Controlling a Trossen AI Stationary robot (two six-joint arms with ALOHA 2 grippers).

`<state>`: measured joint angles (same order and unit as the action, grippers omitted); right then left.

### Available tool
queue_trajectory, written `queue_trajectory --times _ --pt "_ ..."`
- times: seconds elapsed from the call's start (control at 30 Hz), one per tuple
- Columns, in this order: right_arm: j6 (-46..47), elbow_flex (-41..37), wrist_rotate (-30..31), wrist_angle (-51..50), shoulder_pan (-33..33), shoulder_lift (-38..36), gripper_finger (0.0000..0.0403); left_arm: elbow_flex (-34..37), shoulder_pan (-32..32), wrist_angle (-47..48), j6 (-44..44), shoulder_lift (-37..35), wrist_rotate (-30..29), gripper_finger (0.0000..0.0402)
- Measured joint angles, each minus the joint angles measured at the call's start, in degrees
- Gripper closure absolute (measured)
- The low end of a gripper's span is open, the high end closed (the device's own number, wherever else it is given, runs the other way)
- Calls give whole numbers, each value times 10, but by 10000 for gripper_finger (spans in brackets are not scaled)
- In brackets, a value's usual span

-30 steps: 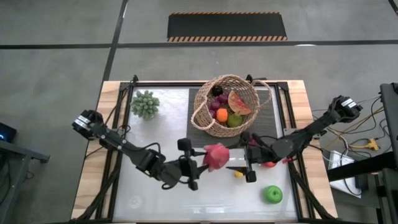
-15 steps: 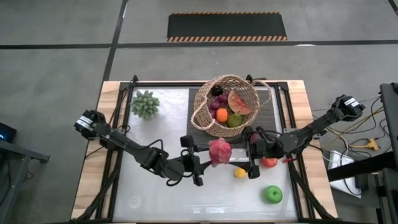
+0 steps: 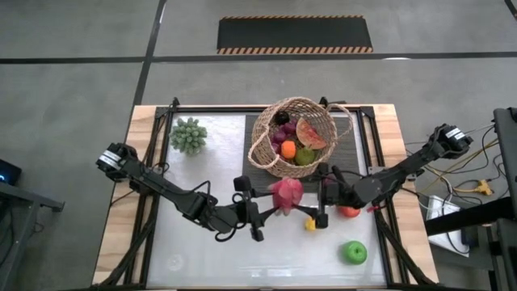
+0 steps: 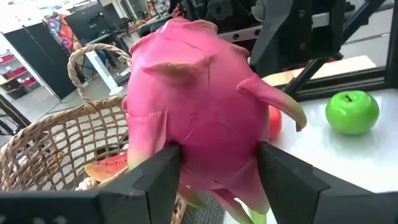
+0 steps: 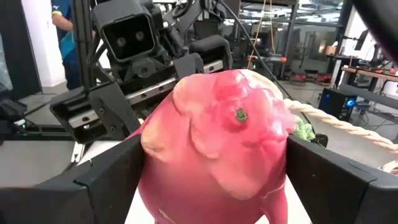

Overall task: Build produce basket
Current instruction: Put the dragonfruit into the brown basket

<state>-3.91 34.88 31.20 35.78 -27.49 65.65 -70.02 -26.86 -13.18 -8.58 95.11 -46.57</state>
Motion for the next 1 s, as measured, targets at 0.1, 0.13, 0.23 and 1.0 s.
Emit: queue_trajectory --times 0.1,0.13,0.23,1.0 --pt "0 3 0 0 0 0 73 0 0 -2 0 0 0 211" --pt "0 3 -1 0 0 0 86 0 0 -2 1 0 0 211" --pt "4 3 -1 1 0 0 129 0 0 -1 3 0 0 211" --pt "94 -35 45 -156 -17 -158 202 63 -6 61 -14 -77 0 109"
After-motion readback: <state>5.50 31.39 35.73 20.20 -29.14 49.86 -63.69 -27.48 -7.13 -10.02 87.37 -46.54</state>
